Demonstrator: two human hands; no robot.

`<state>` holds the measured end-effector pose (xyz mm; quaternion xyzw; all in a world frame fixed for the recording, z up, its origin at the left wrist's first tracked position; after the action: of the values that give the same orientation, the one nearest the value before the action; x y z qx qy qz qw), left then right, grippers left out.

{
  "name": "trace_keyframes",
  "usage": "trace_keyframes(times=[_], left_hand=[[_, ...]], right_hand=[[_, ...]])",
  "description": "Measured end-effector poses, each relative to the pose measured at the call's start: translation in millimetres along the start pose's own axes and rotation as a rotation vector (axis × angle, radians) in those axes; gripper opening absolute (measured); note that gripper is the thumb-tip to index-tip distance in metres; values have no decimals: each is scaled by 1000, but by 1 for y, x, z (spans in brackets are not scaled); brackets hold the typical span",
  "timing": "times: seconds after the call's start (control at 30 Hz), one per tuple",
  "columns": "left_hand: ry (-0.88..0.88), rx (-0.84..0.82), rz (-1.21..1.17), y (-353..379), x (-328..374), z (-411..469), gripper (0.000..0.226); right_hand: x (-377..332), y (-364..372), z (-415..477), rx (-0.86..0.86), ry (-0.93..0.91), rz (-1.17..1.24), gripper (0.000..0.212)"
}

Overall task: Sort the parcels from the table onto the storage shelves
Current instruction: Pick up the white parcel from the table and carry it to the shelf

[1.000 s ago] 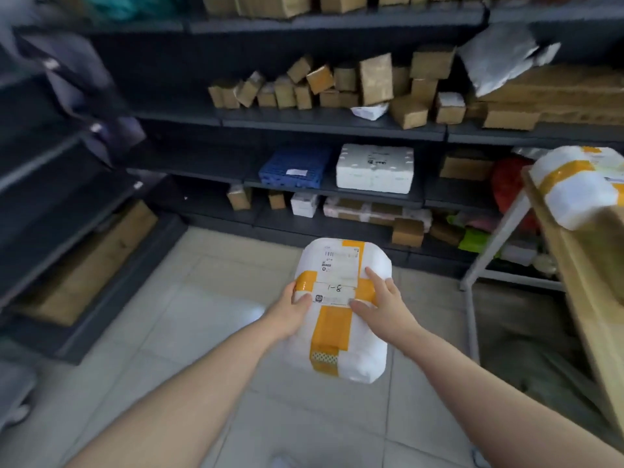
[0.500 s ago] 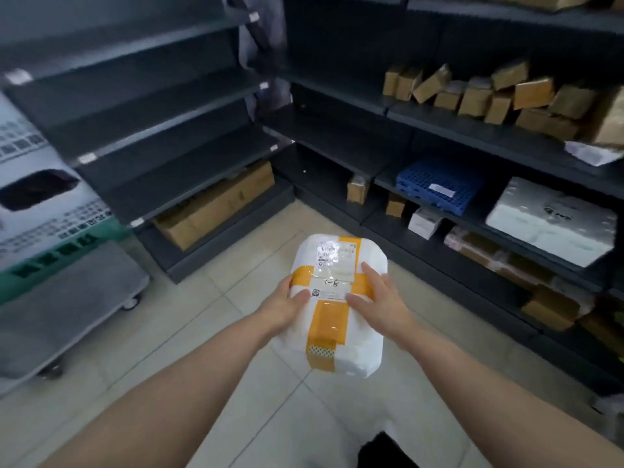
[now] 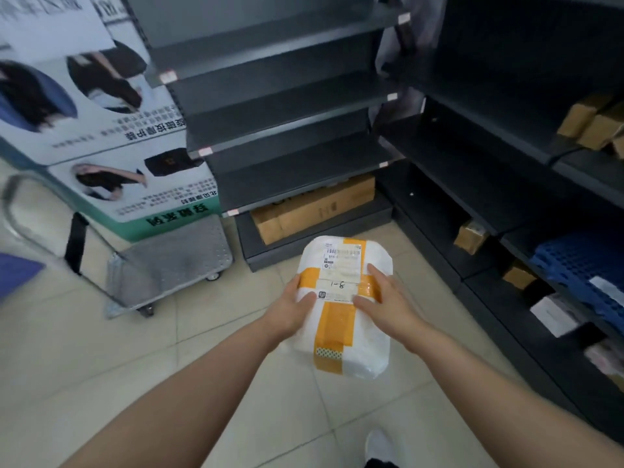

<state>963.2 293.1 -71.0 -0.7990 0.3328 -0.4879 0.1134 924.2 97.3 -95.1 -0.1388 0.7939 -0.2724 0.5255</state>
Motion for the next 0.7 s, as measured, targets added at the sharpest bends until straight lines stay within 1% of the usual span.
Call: trace_keyframes(times=[0.13,0.27,0.53,0.7], left_hand=[[-107,82,-47,-18,-1,22,61],[-176,133,-82,-40,-11,43,62],[-210,193,-189,-103,-32,111,61],[-194,191,-230,-162,-42,182,58]], right_hand=[[-21,11,50,-100,-27,-18,74],[-44,34,83,-150,-74,-33,71],[-107,86,159,-232,-131,-87,71],[-153,130,226,-211,-117,-67,70]])
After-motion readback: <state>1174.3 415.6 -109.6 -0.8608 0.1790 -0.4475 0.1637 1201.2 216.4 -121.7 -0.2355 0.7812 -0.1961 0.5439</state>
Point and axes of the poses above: each hand's wrist, its own z-axis towards the middle knuckle, its own y-axis out of the palm, x = y × z, the point moved 7 cm from there along z, towards the middle knuckle, and after that the axes turned 5 degrees about x, right-handed, at the moved point
